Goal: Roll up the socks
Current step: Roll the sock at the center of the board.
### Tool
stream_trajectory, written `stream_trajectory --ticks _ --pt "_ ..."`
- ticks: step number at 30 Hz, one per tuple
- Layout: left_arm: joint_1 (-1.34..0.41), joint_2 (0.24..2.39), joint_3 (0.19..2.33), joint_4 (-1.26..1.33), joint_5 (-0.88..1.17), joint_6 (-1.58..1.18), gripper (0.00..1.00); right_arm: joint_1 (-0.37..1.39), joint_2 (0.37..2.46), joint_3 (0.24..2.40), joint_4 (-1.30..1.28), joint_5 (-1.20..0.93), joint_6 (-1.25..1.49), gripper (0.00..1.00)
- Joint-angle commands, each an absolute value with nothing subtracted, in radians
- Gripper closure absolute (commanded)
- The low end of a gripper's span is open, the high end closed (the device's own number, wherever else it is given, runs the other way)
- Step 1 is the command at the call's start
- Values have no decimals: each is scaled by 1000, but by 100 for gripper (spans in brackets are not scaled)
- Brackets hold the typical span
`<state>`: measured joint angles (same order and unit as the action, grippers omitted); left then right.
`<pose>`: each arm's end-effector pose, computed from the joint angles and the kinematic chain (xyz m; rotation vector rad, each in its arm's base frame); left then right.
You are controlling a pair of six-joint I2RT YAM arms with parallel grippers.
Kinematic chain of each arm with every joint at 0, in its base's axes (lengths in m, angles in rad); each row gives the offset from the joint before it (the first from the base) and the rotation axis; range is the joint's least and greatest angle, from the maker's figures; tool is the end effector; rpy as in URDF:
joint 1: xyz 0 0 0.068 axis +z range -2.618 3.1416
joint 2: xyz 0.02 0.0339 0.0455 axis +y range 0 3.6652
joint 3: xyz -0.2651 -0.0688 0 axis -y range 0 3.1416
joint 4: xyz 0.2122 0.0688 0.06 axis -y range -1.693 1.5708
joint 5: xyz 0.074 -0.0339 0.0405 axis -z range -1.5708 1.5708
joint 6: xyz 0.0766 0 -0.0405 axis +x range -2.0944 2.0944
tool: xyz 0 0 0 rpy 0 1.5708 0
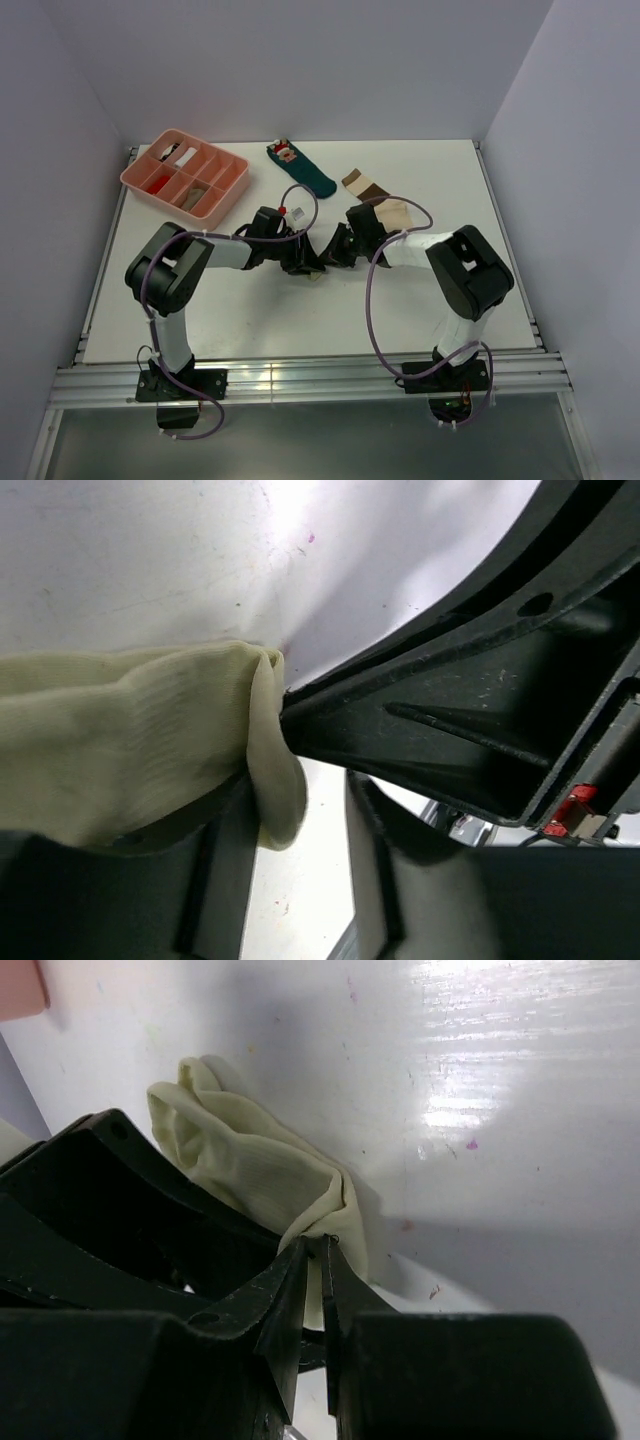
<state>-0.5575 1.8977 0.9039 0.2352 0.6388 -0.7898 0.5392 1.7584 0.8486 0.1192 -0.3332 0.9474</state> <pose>0.2894 -0.2343 0.1262 0.0649 2.5837 -1.3478 0.2875 0.2012 0.1392 0.3493 2.5707 1.0406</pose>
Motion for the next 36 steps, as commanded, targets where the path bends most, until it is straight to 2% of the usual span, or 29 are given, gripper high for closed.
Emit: stream_trajectory --ticks 1,6,9,12,16,19,27,31,36 --pt "-557 1933 925 204 629 -746 58 546 1795 890 115 -348 920 82" --pt "-557 1936 931 189 624 -736 59 546 1865 911 58 -345 902 81" --pt "-557 1931 931 181 623 -733 56 546 1897 926 8 -330 882 81" --pt "-557 1921 934 158 609 -727 51 546 1919 951 -67 -307 867 82" --pt "-557 1859 937 98 549 -701 38 546 1925 974 -138 -275 853 83" --pt "-557 1784 937 26 453 -670 35 546 1919 977 -152 -270 848 83" --pt "-666 1557 882 -54 76 -545 43 548 1910 1005 -181 -264 844 83" --pt "-812 1473 806 57 -98 -437 53 548 1910 1009 -193 -262 847 83" --pt "-969 1440 707 230 -261 -247 52 548 1919 1011 -190 -278 859 83"
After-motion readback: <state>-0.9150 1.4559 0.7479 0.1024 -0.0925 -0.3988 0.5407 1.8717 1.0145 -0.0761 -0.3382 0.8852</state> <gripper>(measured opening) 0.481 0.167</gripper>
